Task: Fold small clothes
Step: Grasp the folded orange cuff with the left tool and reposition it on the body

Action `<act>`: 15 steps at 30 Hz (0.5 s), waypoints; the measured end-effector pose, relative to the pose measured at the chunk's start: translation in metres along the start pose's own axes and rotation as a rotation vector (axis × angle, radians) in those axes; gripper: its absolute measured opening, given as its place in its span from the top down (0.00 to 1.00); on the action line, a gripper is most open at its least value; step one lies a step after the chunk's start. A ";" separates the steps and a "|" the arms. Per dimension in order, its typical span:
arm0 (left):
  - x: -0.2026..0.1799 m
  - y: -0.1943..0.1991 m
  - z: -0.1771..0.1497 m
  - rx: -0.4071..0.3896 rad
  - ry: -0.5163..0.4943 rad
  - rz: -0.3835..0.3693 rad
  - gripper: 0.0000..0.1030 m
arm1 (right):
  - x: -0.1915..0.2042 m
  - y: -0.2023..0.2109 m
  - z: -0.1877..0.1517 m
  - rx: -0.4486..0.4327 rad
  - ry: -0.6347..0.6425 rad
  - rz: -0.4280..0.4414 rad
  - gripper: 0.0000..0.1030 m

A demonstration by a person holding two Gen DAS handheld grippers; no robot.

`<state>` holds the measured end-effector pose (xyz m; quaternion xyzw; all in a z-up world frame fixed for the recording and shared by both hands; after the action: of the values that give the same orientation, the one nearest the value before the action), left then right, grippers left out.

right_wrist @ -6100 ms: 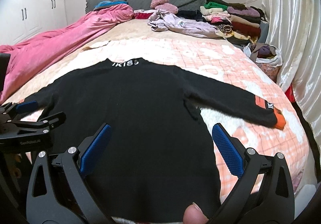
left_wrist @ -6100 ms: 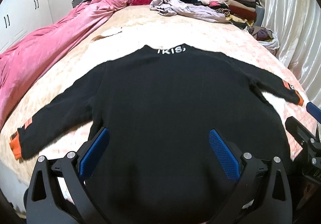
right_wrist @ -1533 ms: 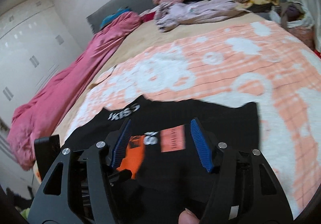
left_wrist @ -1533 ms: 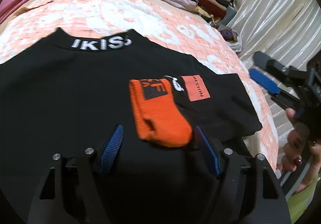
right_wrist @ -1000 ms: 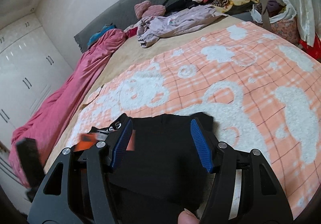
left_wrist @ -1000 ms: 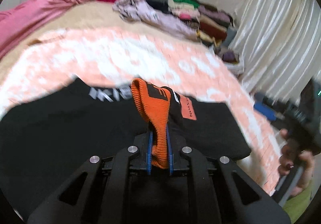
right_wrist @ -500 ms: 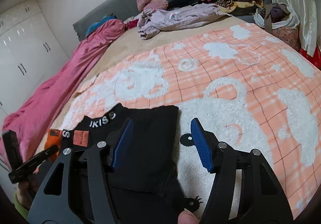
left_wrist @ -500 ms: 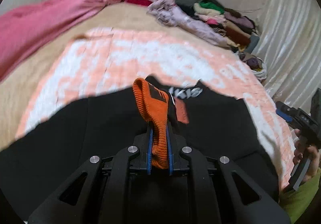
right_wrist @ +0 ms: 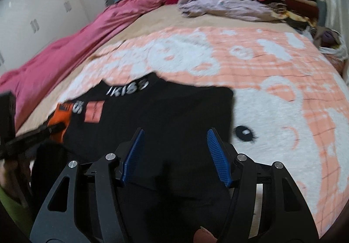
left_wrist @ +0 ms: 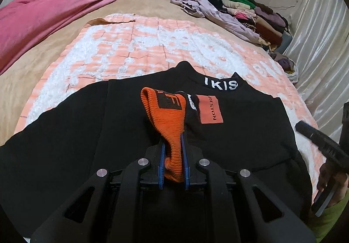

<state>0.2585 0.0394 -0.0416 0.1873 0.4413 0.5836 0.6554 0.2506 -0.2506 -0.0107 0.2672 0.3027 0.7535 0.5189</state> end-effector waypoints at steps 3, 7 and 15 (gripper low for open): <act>0.001 -0.001 0.001 0.004 -0.004 0.011 0.85 | 0.001 -0.015 -0.008 0.057 0.015 -0.018 0.48; 0.009 -0.003 0.003 0.009 0.008 0.039 0.82 | -0.008 -0.032 -0.020 0.136 -0.008 -0.041 0.50; -0.005 0.021 0.007 -0.071 -0.059 0.059 0.82 | 0.006 -0.012 -0.013 0.078 0.014 -0.015 0.50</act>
<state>0.2523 0.0418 -0.0198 0.1939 0.3950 0.6123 0.6569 0.2473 -0.2441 -0.0279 0.2798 0.3375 0.7389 0.5117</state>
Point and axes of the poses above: each gripper's, at about its wrist camera, not at the fingertips, and y roughly against the way its jaws point, x to its left, z to its top, the point moved 3 cm from there along -y, roughly the way its jaws point, and after that the axes turned 9 degrees about y, right-handed, at the moved point
